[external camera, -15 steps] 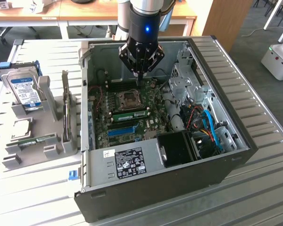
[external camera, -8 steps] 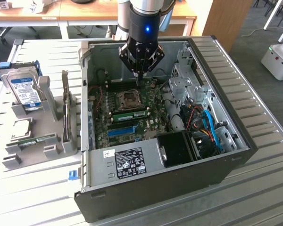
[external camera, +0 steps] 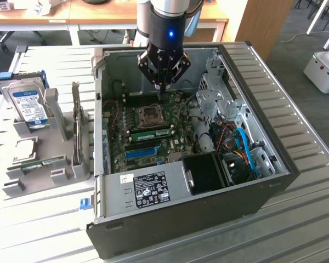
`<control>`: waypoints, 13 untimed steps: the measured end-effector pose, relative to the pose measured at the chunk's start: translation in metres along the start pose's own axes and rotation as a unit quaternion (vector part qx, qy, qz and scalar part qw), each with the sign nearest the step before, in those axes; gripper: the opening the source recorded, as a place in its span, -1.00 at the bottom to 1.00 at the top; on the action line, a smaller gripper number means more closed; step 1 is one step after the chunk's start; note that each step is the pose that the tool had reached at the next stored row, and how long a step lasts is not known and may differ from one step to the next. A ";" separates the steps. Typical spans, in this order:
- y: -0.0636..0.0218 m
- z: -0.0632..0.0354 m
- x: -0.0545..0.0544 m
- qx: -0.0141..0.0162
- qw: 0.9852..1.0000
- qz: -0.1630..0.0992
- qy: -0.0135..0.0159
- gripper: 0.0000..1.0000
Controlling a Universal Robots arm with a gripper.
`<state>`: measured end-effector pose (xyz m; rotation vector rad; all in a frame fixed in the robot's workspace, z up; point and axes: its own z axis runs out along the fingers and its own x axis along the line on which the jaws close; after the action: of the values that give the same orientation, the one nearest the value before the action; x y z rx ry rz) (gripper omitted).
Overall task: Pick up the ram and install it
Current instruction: 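Press down the ram until it locks into place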
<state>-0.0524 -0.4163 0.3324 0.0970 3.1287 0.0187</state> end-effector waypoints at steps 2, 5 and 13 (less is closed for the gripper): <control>-0.0002 -0.0001 0.003 0.000 1.000 0.000 0.000 -0.79; -0.0004 0.0000 0.007 0.000 1.000 0.000 0.000 -0.79; -0.0005 0.0025 0.008 0.000 1.000 0.000 0.000 -0.79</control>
<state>-0.0602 -0.4163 0.3298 0.0974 3.1288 0.0183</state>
